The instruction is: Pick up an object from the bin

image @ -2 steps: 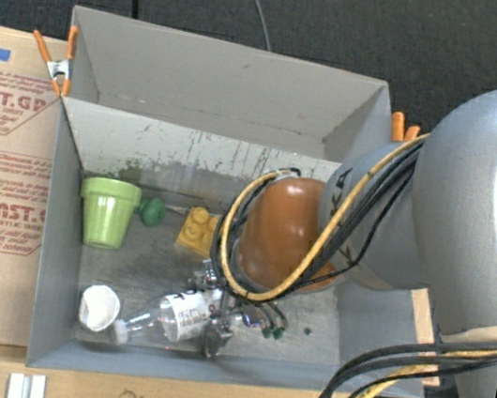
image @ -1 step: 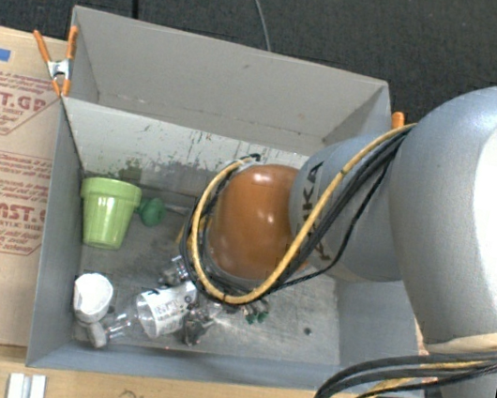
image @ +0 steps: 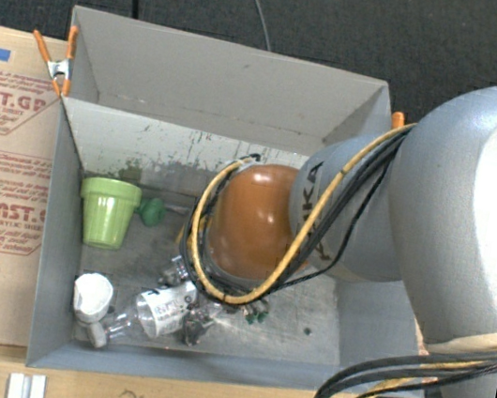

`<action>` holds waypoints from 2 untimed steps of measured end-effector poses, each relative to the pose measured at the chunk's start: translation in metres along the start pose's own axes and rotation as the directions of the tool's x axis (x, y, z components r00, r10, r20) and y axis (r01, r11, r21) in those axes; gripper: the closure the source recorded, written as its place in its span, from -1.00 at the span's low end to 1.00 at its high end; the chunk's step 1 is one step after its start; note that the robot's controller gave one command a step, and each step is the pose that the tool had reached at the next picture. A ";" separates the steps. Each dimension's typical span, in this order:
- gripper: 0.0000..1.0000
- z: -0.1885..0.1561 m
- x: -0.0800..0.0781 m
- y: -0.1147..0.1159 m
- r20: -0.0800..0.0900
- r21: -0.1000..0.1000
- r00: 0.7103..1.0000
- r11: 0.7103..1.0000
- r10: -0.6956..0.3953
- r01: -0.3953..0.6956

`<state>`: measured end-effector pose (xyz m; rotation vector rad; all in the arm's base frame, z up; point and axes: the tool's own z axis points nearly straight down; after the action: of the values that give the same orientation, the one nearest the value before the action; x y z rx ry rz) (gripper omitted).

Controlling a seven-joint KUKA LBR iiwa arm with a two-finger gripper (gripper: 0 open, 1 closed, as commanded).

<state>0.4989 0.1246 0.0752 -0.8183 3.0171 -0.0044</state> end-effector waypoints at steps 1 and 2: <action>1.00 -0.001 0.000 0.000 -0.001 -0.001 1.000 1.000 0.000 0.000; 1.00 -0.006 0.000 0.000 -0.005 -0.003 1.000 1.000 0.001 -0.001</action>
Offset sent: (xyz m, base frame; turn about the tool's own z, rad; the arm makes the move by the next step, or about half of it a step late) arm 0.0000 -0.0001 0.0099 0.0000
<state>0.4988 0.1248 0.0809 -0.8186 3.0223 -0.0021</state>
